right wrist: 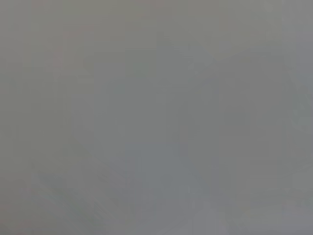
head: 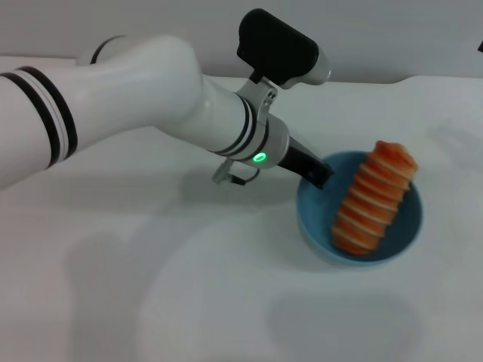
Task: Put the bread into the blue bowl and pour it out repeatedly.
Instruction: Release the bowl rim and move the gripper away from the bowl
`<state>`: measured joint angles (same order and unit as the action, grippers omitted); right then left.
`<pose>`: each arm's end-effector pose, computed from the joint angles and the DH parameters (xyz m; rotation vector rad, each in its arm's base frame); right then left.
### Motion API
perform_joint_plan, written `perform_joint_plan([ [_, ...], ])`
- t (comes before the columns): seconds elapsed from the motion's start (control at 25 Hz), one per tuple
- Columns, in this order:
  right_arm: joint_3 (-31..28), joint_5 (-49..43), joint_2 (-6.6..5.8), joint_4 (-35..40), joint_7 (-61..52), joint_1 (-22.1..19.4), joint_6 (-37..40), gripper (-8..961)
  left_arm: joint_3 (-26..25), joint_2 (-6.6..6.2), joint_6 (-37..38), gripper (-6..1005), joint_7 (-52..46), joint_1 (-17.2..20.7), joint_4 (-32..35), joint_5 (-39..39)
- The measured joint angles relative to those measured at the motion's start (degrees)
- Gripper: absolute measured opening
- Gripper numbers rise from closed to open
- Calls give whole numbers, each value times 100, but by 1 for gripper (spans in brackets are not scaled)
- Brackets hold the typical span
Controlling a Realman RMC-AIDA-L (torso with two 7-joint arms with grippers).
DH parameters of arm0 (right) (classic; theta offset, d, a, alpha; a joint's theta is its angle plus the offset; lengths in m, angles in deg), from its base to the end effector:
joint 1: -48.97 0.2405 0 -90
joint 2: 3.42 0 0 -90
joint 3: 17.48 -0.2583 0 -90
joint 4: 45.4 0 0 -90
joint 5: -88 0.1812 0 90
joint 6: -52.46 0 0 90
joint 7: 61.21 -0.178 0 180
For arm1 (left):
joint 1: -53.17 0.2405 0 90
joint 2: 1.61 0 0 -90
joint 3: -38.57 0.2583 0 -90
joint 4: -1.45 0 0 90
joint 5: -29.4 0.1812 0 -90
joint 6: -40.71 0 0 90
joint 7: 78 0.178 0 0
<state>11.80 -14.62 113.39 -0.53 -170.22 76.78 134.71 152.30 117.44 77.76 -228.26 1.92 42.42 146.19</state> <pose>0.2506 0.3669 0.0625 -2.1241 1.1720 1.0584 -0.1489 0.3806 -0.1572 -2.6271 -0.8047 0.1022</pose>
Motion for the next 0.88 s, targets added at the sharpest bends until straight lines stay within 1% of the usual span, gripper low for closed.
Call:
perform_joint_plan([
  [0.08,36,-15,20,-55,3,-13,-91,426,171,-1,-75,-1,23,-12,-14,-268],
  [0.12,36,-15,20,-55,3,-13,-91,427,171,-1,-75,-1,23,-12,-14,-268],
  [0.16,45,-23,36,-59,6,-13,-108,428,342,-1,-211,0,19,-22,-20,-411],
  [0.24,49,-25,60,-70,9,-13,-120,431,494,0,-351,0,14,-21,-20,-503],
  [0.32,53,-31,68,-122,15,-15,-171,433,756,2,-590,0,9,-4,-39,-645],
  [0.4,57,-36,69,-168,39,-17,-214,436,886,3,-683,0,5,3,-89,-732],
  [0.6,60,-37,71,-262,80,-20,-255,442,983,4,-788,-1,2,26,-222,-829],
  [0.88,60,-30,116,-276,83,-27,-256,451,1024,3,-831,-1,28,42,-255,-851],
])
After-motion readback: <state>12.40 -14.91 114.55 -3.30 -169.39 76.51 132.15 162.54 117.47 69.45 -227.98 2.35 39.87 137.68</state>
